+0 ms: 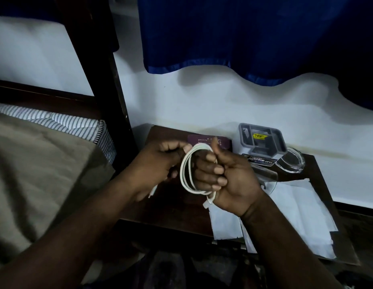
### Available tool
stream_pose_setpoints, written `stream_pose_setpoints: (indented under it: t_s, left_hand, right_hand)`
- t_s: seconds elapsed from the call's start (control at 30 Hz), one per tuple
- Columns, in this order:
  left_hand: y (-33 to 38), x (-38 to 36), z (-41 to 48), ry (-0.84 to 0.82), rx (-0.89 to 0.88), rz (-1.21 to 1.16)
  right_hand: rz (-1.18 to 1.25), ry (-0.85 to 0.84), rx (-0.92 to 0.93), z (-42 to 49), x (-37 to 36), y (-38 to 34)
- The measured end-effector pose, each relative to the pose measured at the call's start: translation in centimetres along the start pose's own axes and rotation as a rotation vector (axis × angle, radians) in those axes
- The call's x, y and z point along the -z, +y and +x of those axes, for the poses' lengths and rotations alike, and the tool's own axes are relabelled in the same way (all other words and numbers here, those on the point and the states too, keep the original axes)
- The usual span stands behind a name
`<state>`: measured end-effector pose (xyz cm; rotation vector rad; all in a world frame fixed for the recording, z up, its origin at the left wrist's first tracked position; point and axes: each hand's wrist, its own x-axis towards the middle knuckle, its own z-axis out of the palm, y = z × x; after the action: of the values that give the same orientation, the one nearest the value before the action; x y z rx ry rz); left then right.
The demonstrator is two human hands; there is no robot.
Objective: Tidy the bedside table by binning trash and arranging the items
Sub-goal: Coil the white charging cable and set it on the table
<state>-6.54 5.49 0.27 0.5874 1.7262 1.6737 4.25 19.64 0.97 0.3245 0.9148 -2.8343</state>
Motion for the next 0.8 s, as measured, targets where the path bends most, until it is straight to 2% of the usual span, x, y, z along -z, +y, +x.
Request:
stream_pose_setpoints:
  t_s: [0.17, 0.37, 0.53, 0.6, 0.7, 0.8]
  left_hand:
    - [0.2, -1.7, -0.6, 0.037, 0.081, -0.1]
    - [-0.3, -2.6, -0.6, 0.174, 0.005, -0.008]
    - [-1.6, -2.9, -0.2, 0.174, -0.063, 0.041]
    - [-2.0, -3.0, 0.0, 0.207, -0.054, 0.051]
    - [-2.1, -2.7, 0.2, 0.313, -0.057, 0.056]
    - [-2.1, -2.0, 0.3, 0.384, -0.055, 0.038]
  right_hand:
    - [0.25, 0.057, 0.202, 0.4, 0.2, 0.2]
    - [0.262, 0.301, 0.386, 1.5, -0.6, 1.8]
    - [0.252, 0.509, 0.408, 1.8, -1.0, 2.2]
    - [0.164, 0.591, 0.399, 1.9, -0.9, 2.5]
    - [-0.193, 0.68, 0.379, 2.0, -0.8, 2.9]
    - [-0.46, 0.565, 0.351, 1.6, -0.6, 2.8]
